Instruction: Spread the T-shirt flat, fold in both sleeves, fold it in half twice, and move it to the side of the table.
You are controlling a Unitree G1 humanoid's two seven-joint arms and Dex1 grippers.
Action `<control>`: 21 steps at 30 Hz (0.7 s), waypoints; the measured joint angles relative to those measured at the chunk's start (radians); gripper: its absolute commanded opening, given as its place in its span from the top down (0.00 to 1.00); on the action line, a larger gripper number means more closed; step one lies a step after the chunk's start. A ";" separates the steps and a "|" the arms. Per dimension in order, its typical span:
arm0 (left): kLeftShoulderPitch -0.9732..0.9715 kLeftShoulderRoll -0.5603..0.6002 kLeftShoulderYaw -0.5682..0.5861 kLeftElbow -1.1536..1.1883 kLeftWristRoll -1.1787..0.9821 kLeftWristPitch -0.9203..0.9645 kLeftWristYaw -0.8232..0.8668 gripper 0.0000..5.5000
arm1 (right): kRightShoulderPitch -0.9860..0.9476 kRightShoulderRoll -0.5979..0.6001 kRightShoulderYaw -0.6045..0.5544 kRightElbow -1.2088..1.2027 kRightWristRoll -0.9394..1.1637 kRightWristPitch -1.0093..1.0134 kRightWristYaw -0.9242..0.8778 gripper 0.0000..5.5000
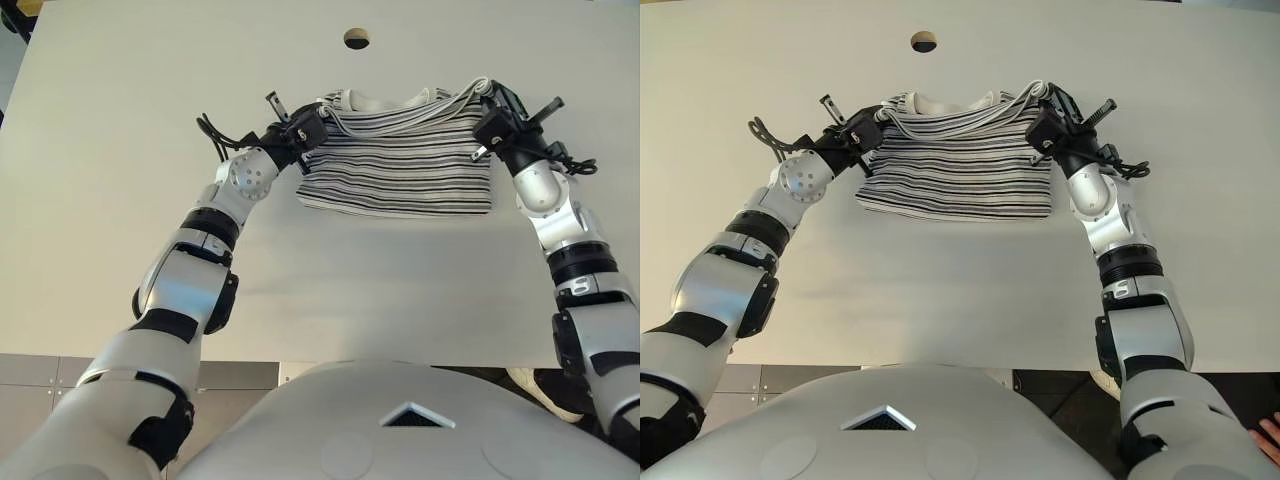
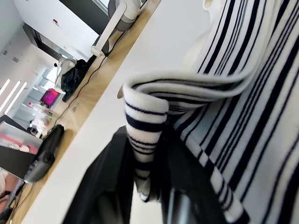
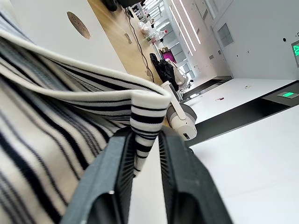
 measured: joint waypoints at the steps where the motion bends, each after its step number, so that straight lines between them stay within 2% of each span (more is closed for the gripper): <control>1: -0.011 -0.013 0.003 0.016 0.000 0.015 0.007 0.75 | -0.015 0.005 0.006 0.038 0.000 0.002 -0.008 0.71; 7: -0.065 -0.055 0.090 0.066 -0.062 0.110 0.045 0.58 | -0.153 0.046 0.018 0.250 0.005 0.011 -0.020 0.51; 15: -0.083 -0.045 0.186 0.098 -0.121 0.251 0.095 0.36 | -0.197 0.075 -0.010 0.355 0.078 -0.014 -0.031 0.50; 17: -0.086 -0.042 0.193 0.106 -0.126 0.271 0.098 0.30 | -0.176 0.071 -0.026 0.276 0.107 -0.072 -0.032 0.50; 21: -0.088 -0.024 0.196 0.113 -0.118 0.291 0.126 0.19 | 0.007 0.009 -0.019 -0.086 0.123 -0.153 0.056 0.50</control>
